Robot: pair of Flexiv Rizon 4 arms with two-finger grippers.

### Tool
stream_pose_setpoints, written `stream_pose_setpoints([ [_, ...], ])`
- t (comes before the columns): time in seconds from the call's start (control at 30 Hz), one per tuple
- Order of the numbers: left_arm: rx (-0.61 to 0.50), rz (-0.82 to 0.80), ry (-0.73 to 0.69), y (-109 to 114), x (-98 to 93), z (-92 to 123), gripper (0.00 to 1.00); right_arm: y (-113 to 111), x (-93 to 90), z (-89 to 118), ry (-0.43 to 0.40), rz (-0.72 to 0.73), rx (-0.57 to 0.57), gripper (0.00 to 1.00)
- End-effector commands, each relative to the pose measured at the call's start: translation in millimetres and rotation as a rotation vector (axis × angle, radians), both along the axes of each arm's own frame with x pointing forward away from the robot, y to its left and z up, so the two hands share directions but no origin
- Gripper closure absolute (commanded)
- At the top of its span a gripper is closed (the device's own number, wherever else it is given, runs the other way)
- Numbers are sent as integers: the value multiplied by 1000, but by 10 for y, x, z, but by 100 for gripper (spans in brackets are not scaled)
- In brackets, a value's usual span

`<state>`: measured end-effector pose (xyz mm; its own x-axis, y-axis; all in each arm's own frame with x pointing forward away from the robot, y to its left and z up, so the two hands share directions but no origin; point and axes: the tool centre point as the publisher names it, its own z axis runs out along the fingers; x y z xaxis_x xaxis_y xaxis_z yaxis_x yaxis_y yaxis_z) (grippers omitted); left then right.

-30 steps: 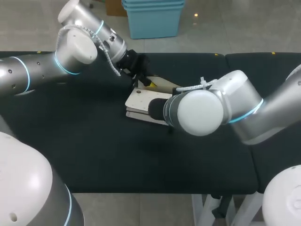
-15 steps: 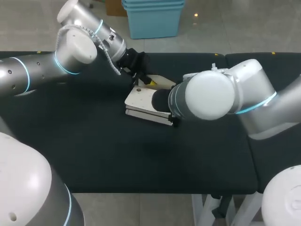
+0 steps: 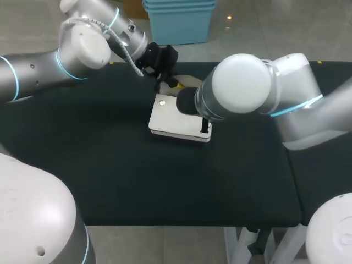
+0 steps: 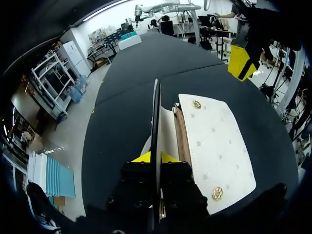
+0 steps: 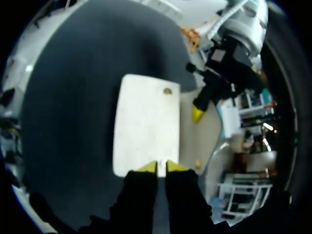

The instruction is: Pick up the bag, open it, inspect its contents, close it, and place it on the opposite side

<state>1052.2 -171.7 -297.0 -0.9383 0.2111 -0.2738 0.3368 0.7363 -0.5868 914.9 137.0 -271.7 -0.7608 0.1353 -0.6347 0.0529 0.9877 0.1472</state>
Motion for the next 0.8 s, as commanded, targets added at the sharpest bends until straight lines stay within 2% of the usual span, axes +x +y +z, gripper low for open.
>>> stream_pose_setpoints([
  [0.03, 15, 10, -16, 70, -113, 134, 100, -57, 39, 107, 25, 16, 31, 100],
  [0.13, 15, 10, -16, 70, -113, 134, 100, -184, 183, 180, 95, 38, 69, 100],
  [0.47, 15, 10, -16, 70, -113, 134, 100, -184, 183, 180, 95, 38, 69, 100],
  [0.53, -12, 4, -19, 11, -116, 91, 100, -184, 183, 180, 95, 38, 69, 100],
  [0.7, -64, -20, -32, -49, -115, 169, 100, -158, 423, 310, 151, 69, 45, 100],
  [0.8, -74, -23, -32, -56, -109, 211, 100, -124, 499, 326, 178, 92, 18, 100],
])
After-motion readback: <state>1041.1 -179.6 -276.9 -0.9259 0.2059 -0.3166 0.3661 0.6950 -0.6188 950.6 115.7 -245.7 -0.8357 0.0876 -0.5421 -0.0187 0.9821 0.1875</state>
